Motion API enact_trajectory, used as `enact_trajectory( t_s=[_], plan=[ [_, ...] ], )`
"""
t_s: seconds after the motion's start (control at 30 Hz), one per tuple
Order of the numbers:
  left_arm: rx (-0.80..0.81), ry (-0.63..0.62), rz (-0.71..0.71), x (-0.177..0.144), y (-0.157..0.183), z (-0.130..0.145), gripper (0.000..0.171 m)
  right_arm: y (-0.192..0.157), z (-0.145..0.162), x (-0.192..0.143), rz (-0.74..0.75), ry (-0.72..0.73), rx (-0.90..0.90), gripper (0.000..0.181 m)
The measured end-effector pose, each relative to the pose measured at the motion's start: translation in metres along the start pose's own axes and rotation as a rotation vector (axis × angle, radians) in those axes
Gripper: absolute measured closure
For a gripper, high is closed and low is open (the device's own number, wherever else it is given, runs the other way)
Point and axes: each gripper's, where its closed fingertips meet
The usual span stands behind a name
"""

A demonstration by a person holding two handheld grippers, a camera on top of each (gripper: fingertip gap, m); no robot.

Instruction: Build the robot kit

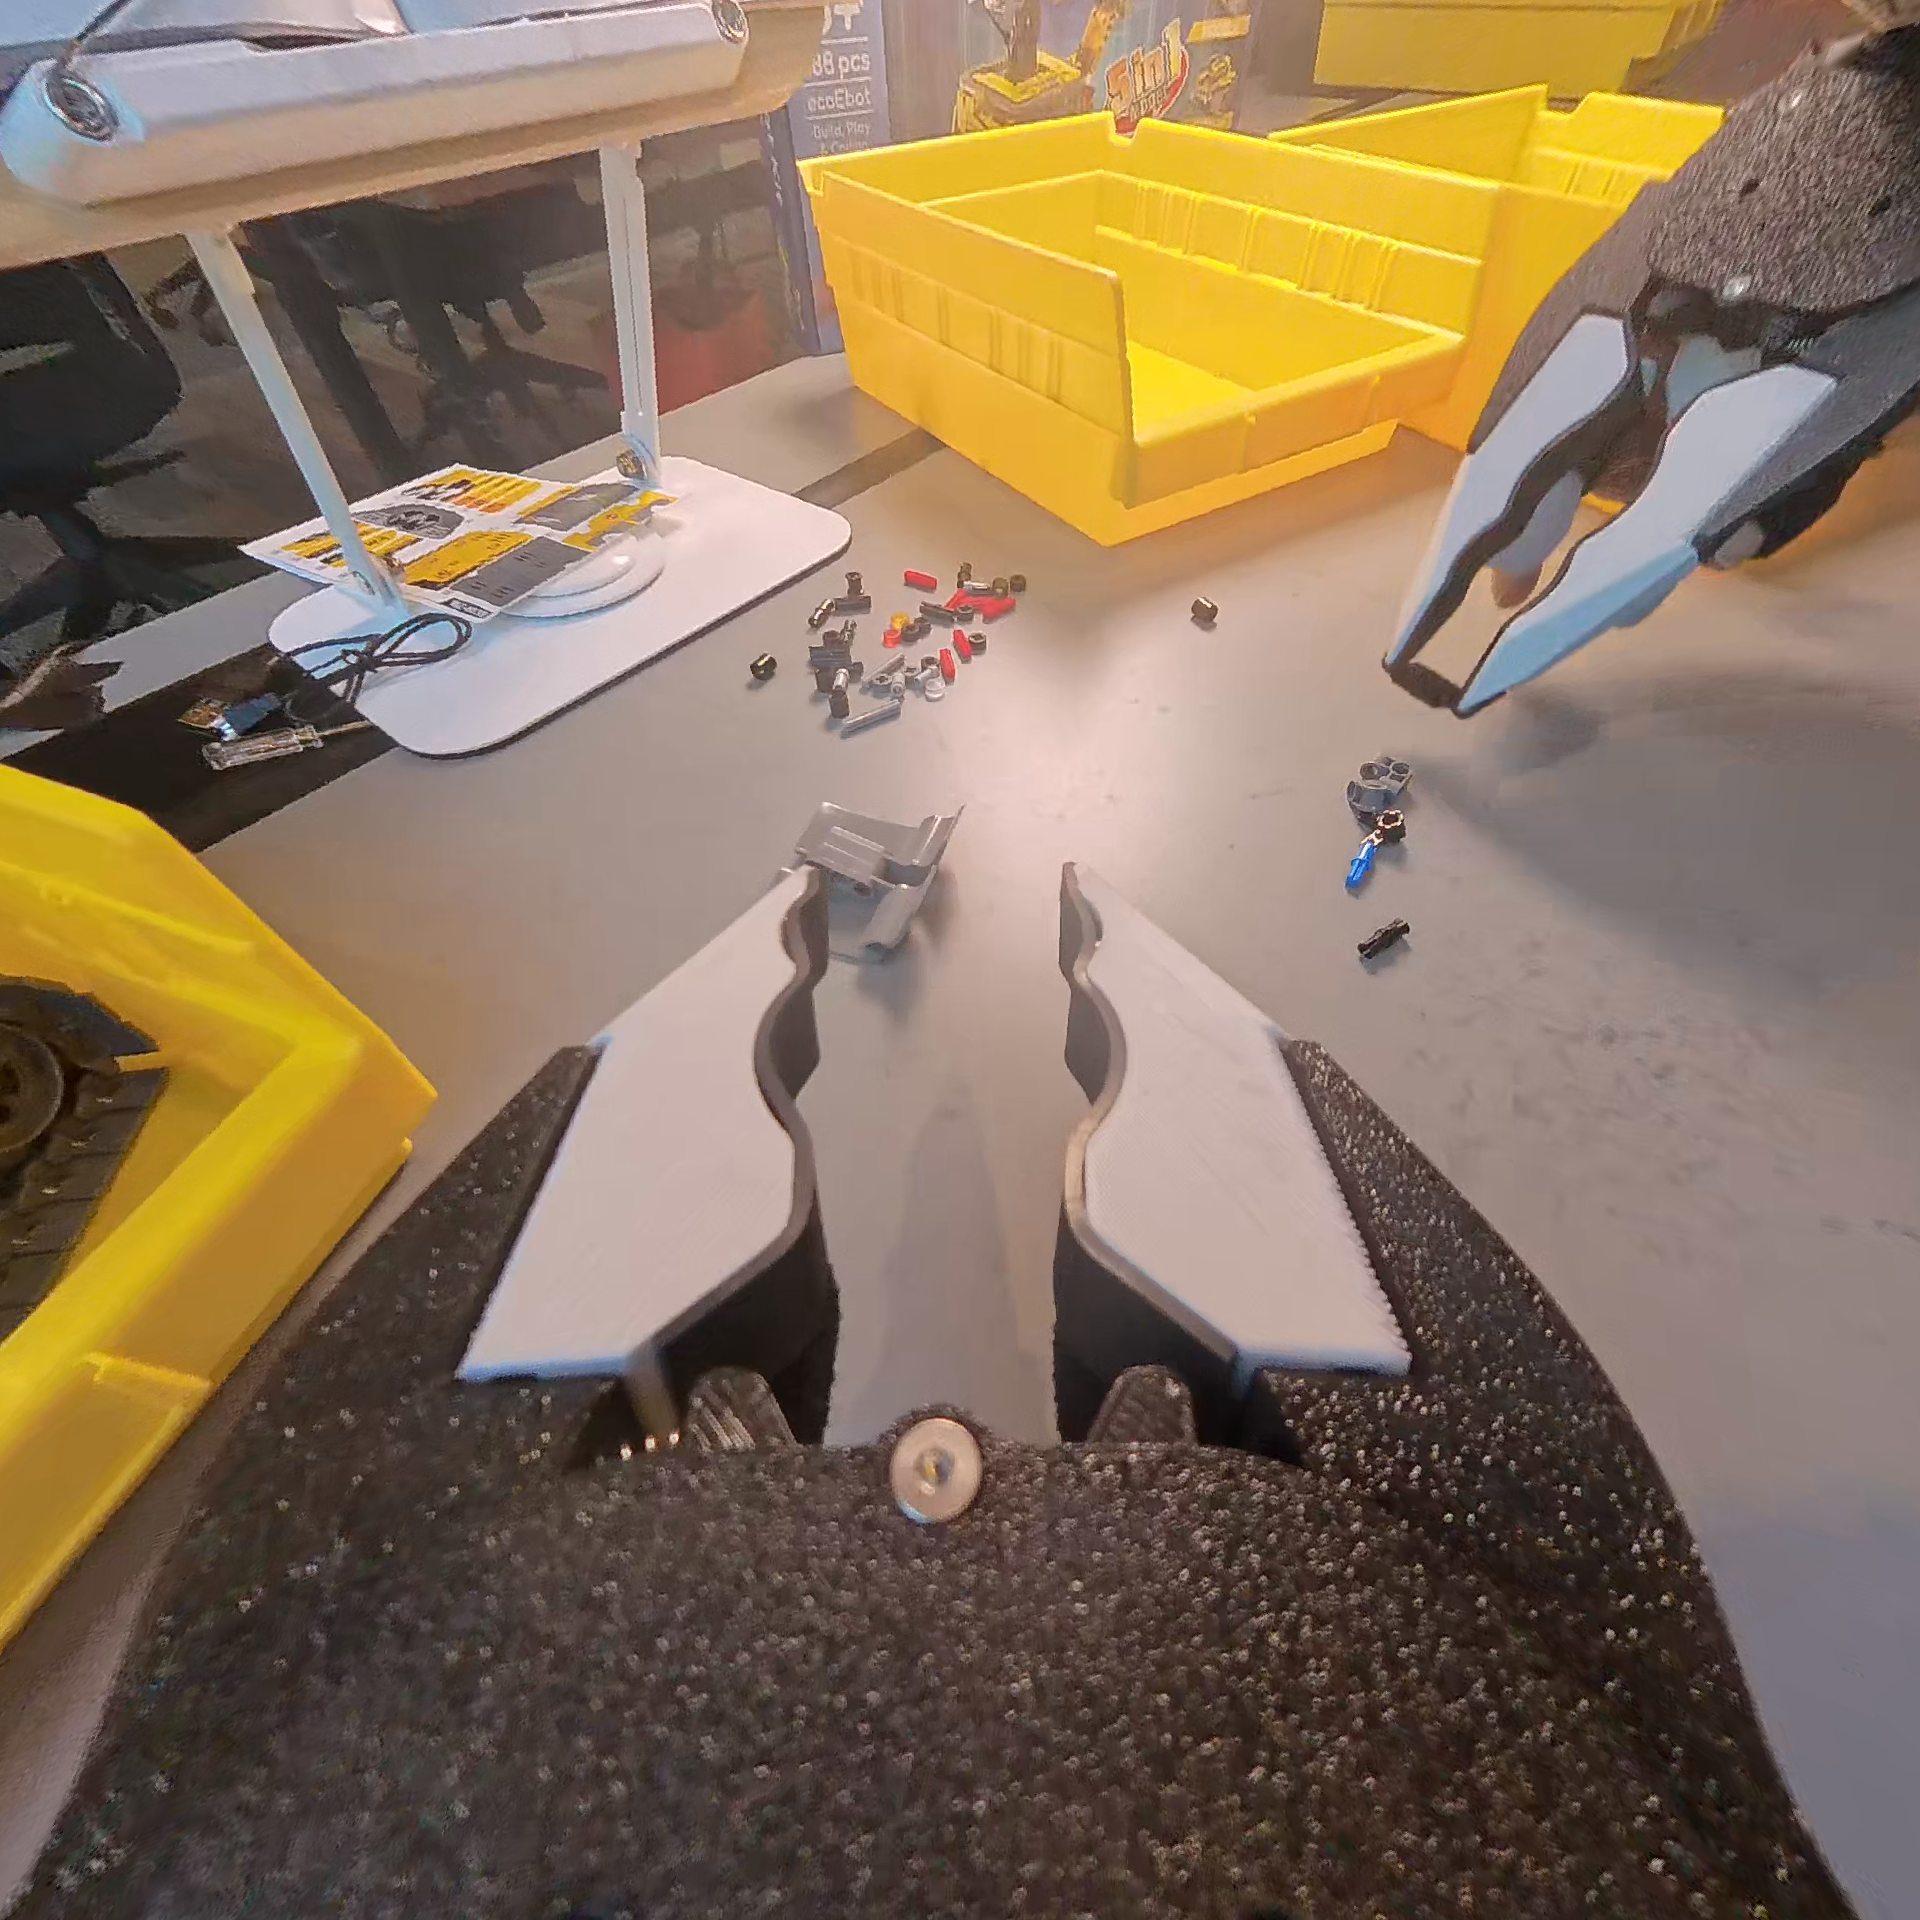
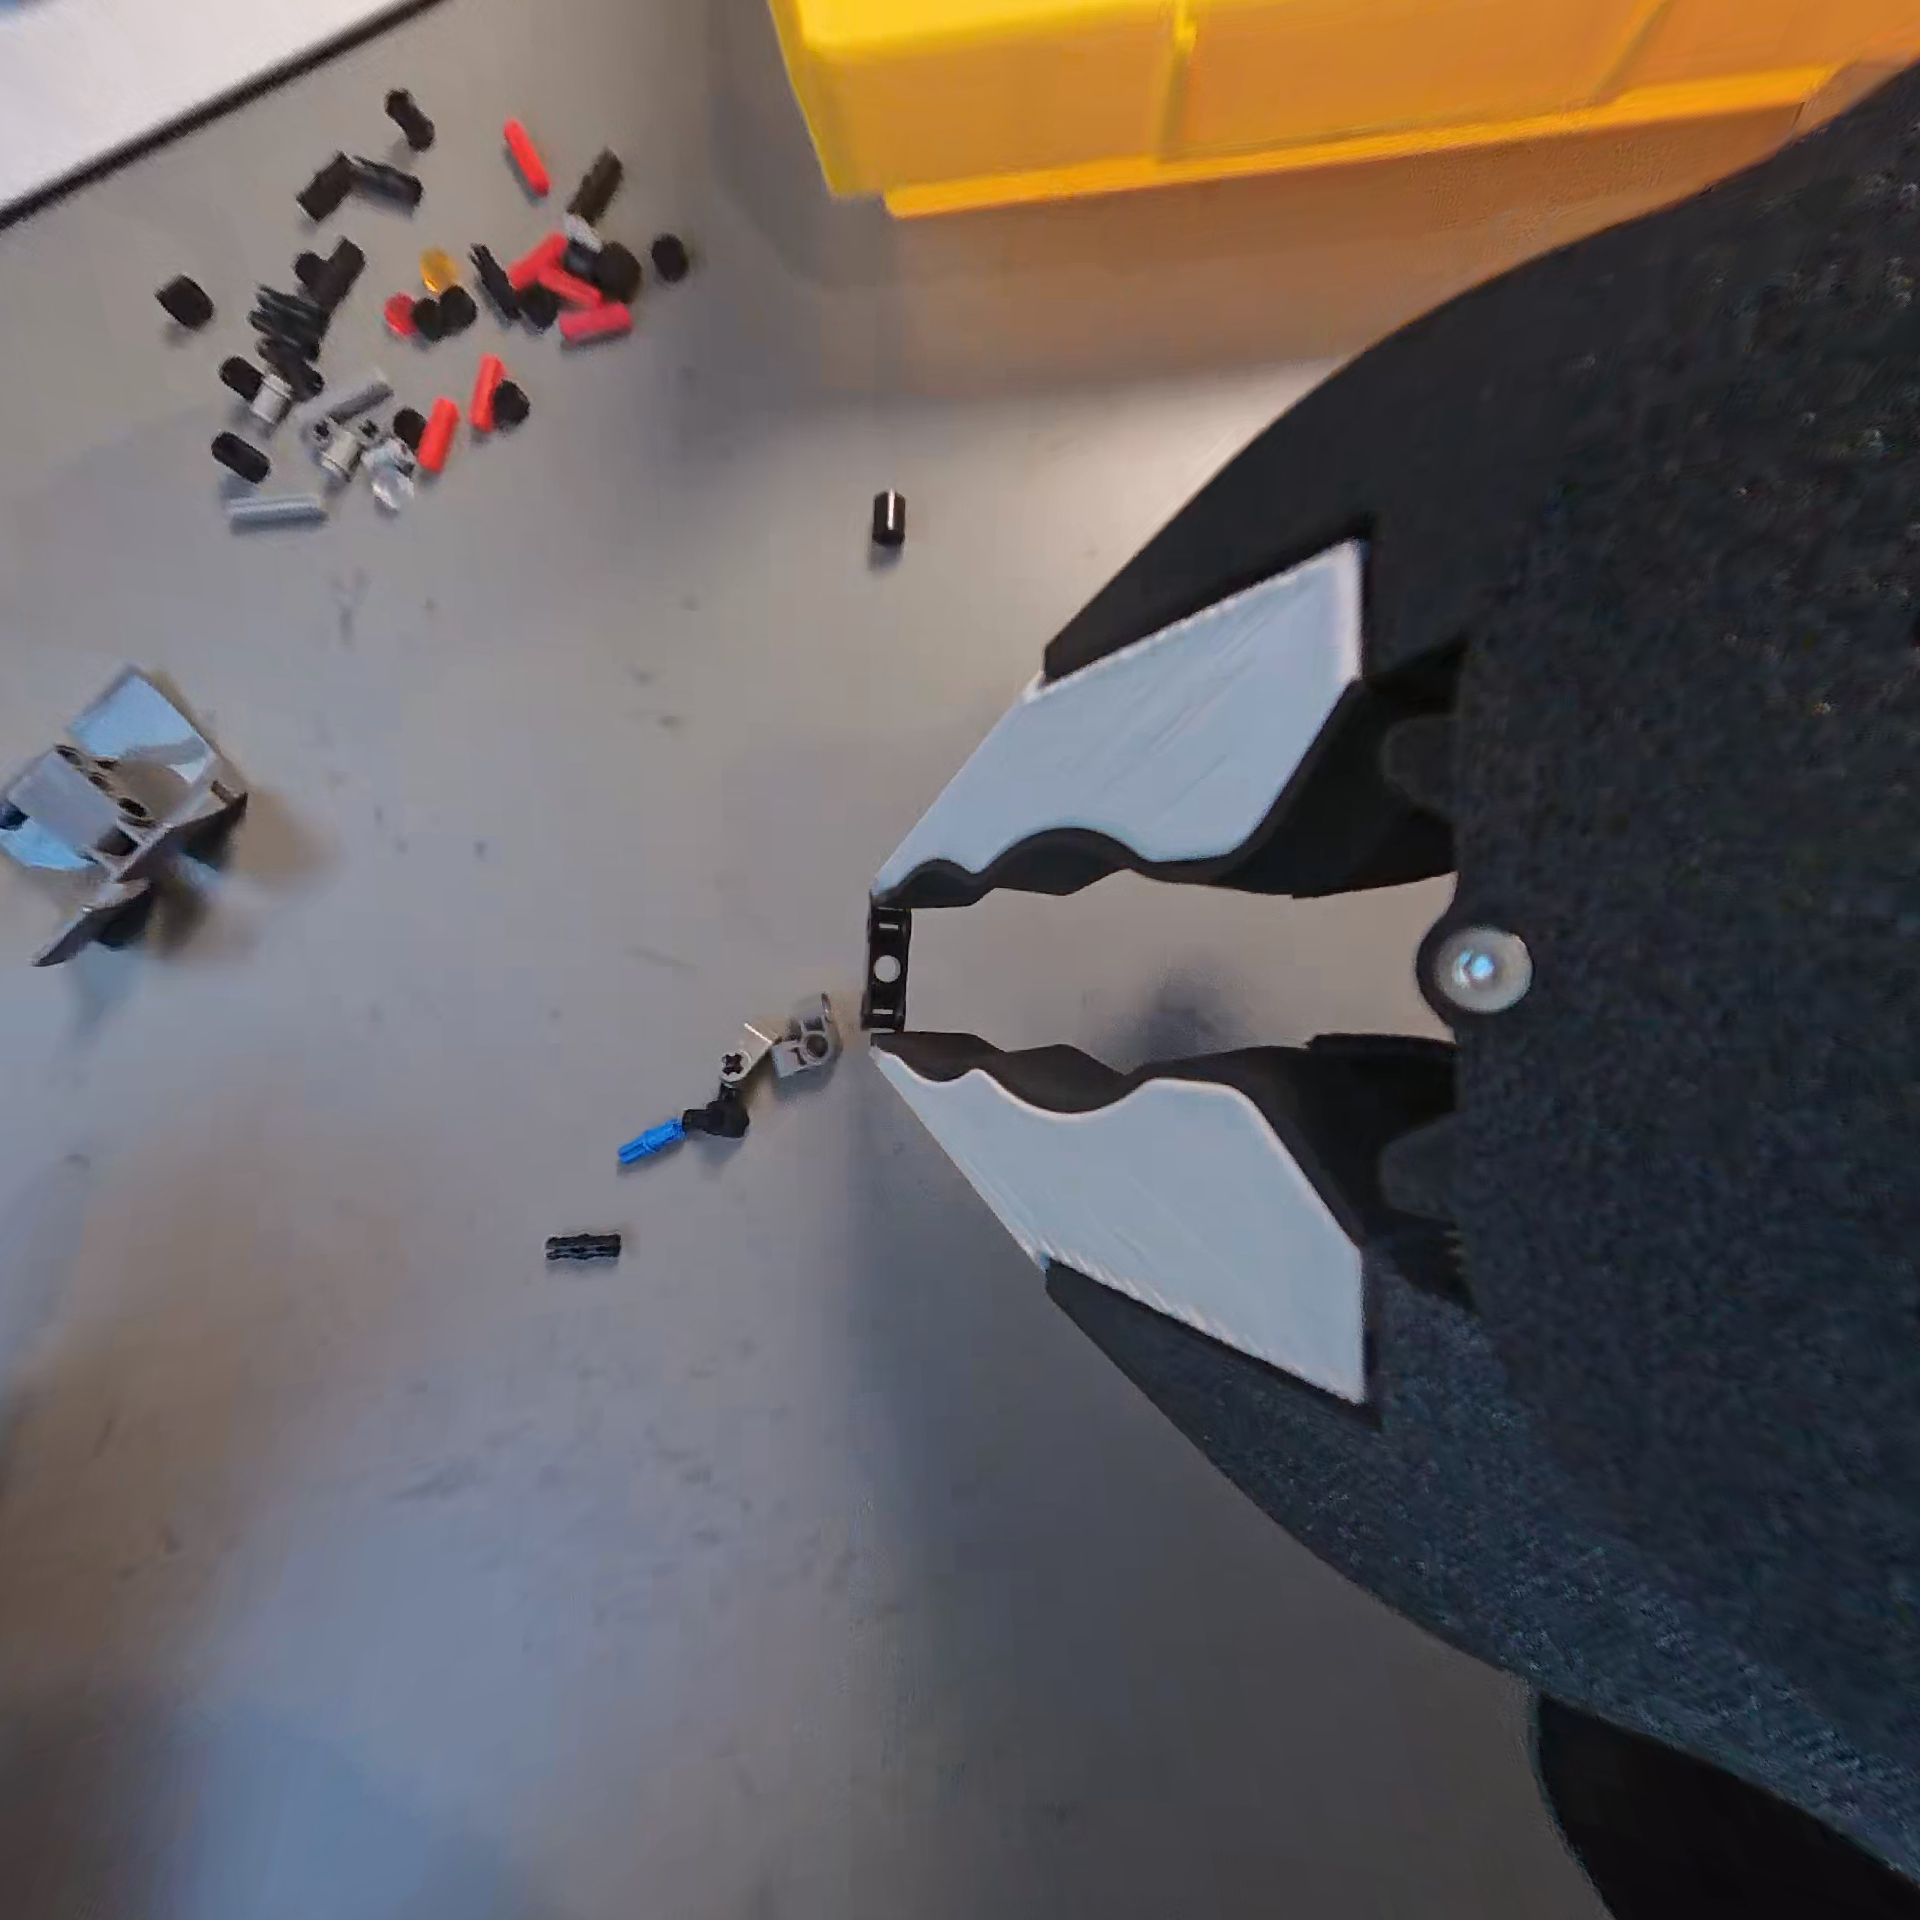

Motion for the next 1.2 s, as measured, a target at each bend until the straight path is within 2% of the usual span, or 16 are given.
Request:
enact_trajectory(
  t_s=[0.07, 0.33, 0.47, 0.57, 0.67, 0.77, 0.9, 1.03, 1.2],
  plan=[
    [0.004, 0.009, -0.005, -0.002, -0.001, -0.003, 0.128, -0.003, 0.006, 0.006, -0.005, 0.009, 0.037, 0.158],
    [0.034, 0.018, -0.021, -0.008, -0.001, -0.008, 0.128, -0.008, 0.008, 0.017, 0.003, -0.009, -0.011, 0.157],
    [0.038, 0.023, -0.019, -0.008, 0.000, -0.010, 0.128, -0.007, 0.002, 0.016, 0.024, 0.009, -0.019, 0.151],
    [0.045, 0.031, -0.025, -0.009, 0.000, -0.011, 0.128, 0.004, -0.028, 0.002, 0.086, 0.157, 0.002, 0.146],
    [0.046, 0.040, -0.031, -0.009, -0.001, -0.013, 0.128, 0.018, -0.071, -0.023, 0.165, 0.413, 0.055, 0.138],
    [0.048, 0.045, -0.040, -0.009, -0.002, -0.013, 0.127, 0.034, -0.096, -0.045, 0.265, 0.638, 0.097, 0.130],
    [0.053, 0.044, -0.046, -0.009, -0.003, -0.011, 0.127, 0.050, -0.092, -0.054, 0.382, 0.774, 0.134, 0.123],
    [0.055, 0.050, -0.050, -0.010, -0.006, -0.012, 0.127, 0.054, -0.077, -0.052, 0.449, 0.804, 0.157, 0.123],
    [0.021, 0.078, -0.065, -0.012, -0.013, -0.014, 0.127, 0.059, -0.078, -0.057, 0.472, 0.842, 0.159, 0.124]
  ],
)
Point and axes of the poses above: each gripper's, where its closed fingertips meet, x out along the fingers, z out of its underside, y = z × x across the jaws, and after that the axes turned 6 degrees about y, right-handed
